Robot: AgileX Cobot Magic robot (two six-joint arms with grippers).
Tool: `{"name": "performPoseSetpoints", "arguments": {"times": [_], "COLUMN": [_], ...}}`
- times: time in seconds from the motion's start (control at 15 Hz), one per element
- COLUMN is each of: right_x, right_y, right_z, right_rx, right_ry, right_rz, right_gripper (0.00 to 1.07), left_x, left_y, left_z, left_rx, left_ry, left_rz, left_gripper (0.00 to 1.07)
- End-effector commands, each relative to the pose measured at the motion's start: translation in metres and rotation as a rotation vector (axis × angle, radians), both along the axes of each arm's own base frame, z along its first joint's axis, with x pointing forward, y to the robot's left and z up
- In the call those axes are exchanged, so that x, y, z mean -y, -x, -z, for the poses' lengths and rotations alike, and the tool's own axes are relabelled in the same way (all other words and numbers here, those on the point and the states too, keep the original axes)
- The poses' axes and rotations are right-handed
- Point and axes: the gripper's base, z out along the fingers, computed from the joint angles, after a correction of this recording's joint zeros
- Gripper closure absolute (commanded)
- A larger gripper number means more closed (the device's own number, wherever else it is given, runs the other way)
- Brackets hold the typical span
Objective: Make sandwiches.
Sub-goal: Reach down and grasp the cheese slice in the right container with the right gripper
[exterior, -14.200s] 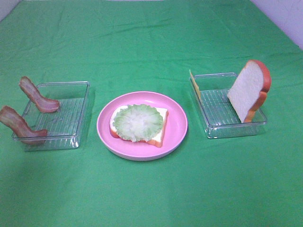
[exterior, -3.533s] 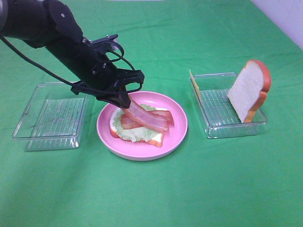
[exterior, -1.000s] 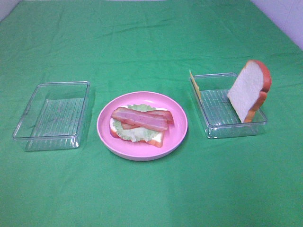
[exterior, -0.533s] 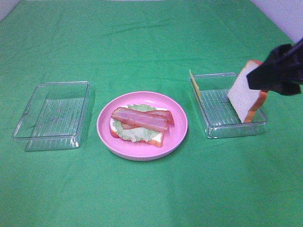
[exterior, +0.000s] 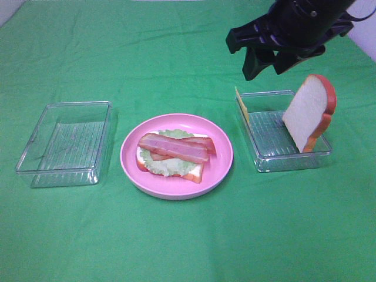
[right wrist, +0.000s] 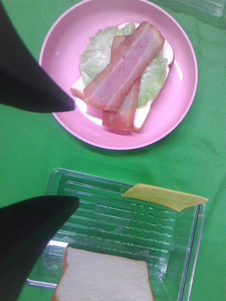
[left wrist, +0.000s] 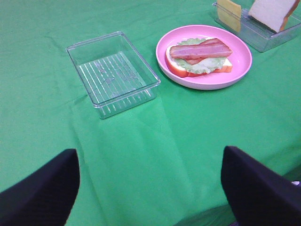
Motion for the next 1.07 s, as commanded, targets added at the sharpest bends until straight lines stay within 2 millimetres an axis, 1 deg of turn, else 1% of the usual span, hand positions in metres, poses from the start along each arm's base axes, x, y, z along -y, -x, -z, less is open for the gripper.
{"name": "performPoseSetpoints", "arguments": {"times": [0.07,0.13,0.2,0.27,0.33,0.47,0.53,0.6,0.67,0.73,0.8,0.87,1.07], "right_x": [-0.014,-0.018,-0.018,-0.018,-0.015,-0.016,-0.017,-0.02,-0.02,-0.019,-0.018,-0.018,-0.017], "right_y": [-0.028,-0.054,-0.066,-0.072,-0.085,-0.102,-0.105,-0.112,-0.114,-0.119,-0.12,-0.121,-0.123], "right_z": [0.01,0.024,0.033,0.036,0.045,0.055,0.058,0.07,0.073,0.087,0.093,0.097,0.104], "right_rx": [-0.076,-0.141,-0.187,-0.205,-0.239,-0.243,-0.243,-0.258,-0.261,-0.277,-0.285,-0.286,-0.288], "right_ry": [0.038,-0.009,-0.047,-0.067,-0.109,-0.134,-0.125,-0.115,-0.108,-0.07,-0.057,-0.048,-0.025], "right_rz": [0.015,0.06,0.085,0.095,0.108,0.121,0.12,0.126,0.128,0.14,0.142,0.142,0.145], "right_gripper": [0.56,0.56,0.56,0.56,0.56,0.56,0.56,0.56,0.56,0.57,0.57,0.57,0.63], "left_x": [-0.001,-0.001,-0.001,-0.001,-0.001,-0.001,-0.001,-0.001,-0.001,-0.001,-0.001,-0.001,-0.001], "left_y": [0.002,0.002,0.002,0.002,0.002,0.002,0.002,0.002,0.002,0.002,0.002,0.002,0.002], "left_z": [-0.001,-0.001,-0.001,-0.001,-0.001,-0.001,-0.001,-0.001,-0.001,-0.001,-0.001,-0.001,-0.001], "left_rx": [0.03,0.03,0.03,0.03,0.03,0.03,0.03,0.03,0.03,0.031,0.031,0.031,0.031], "left_ry": [0.012,0.012,0.012,0.012,0.012,0.011,0.011,0.011,0.011,0.01,0.01,0.01,0.01], "left_rz": [-0.004,-0.004,-0.004,-0.004,-0.004,-0.004,-0.004,-0.004,-0.004,-0.004,-0.004,-0.004,-0.004], "left_gripper": [0.28,0.28,0.28,0.28,0.28,0.28,0.28,0.28,0.28,0.28,0.28,0.28,0.28]}}
